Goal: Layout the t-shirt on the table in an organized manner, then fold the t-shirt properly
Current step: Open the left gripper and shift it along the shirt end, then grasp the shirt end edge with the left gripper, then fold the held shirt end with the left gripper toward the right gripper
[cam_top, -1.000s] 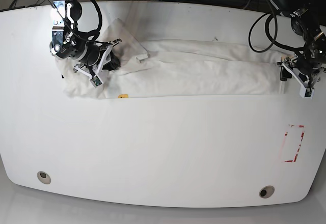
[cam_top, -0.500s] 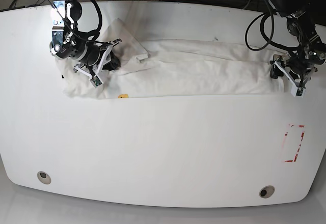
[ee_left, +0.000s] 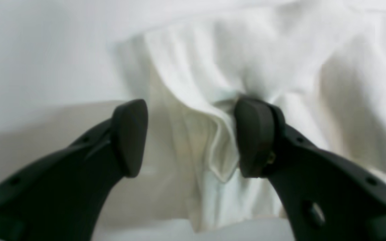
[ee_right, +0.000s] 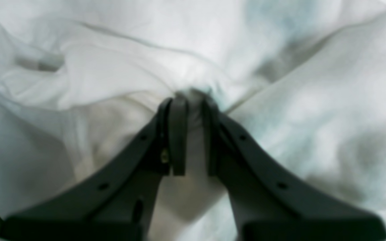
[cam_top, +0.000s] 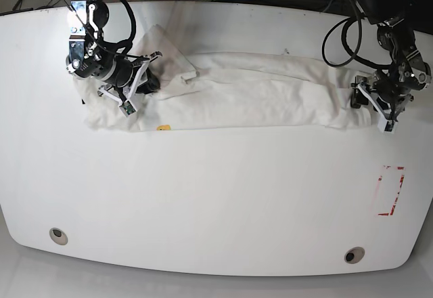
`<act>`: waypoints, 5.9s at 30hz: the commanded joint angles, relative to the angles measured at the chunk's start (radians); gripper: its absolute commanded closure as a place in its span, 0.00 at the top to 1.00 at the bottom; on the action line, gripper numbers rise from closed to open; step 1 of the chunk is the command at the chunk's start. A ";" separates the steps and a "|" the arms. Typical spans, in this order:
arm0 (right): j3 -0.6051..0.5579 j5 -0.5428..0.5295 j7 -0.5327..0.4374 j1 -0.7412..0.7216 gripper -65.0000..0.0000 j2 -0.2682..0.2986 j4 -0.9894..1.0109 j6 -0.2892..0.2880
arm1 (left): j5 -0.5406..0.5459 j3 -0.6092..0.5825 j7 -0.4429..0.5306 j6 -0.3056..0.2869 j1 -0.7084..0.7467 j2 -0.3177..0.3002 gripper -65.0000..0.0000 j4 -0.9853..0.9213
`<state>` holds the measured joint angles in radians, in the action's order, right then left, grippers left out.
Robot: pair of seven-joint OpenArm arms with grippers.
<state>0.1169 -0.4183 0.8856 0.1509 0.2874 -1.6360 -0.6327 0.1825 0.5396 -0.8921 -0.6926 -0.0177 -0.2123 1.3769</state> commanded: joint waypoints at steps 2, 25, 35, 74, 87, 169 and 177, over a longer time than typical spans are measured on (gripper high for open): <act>0.005 -0.006 -0.003 -0.006 0.13 0.008 -0.014 -0.006 | -0.016 0.000 -0.023 -0.006 0.005 -0.009 0.42 0.005; 0.010 -0.006 -0.003 -0.006 0.13 0.008 -0.014 -0.006 | -0.011 0.035 -0.032 -0.006 0.042 0.020 0.06 0.246; 0.008 -0.003 -0.003 -0.006 0.13 -0.010 -0.014 -0.006 | -0.011 0.026 -0.140 -0.006 0.040 0.100 0.06 0.384; 0.004 -0.003 -0.003 -0.012 0.13 -0.012 -0.014 -0.006 | -0.008 0.093 -0.143 -0.006 0.003 -0.048 0.84 0.278; 0.004 -0.001 -0.003 -0.014 0.13 -0.012 -0.014 -0.006 | 0.237 0.136 -0.137 -0.006 -0.015 -0.077 0.84 0.009; 0.005 0.003 -0.003 -0.012 0.13 -0.038 -0.014 -0.006 | 0.421 -0.022 -0.118 -0.006 0.061 0.041 0.09 0.190; 0.004 0.003 -0.003 -0.012 0.13 -0.040 -0.014 -0.006 | 0.426 -0.106 -0.141 -0.006 0.054 0.086 0.10 0.190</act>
<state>0.1188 -0.4107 0.8894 0.1459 0.2417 -1.6360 -0.6327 0.5858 0.4427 -1.0496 -0.6945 0.0517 -0.1329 1.5513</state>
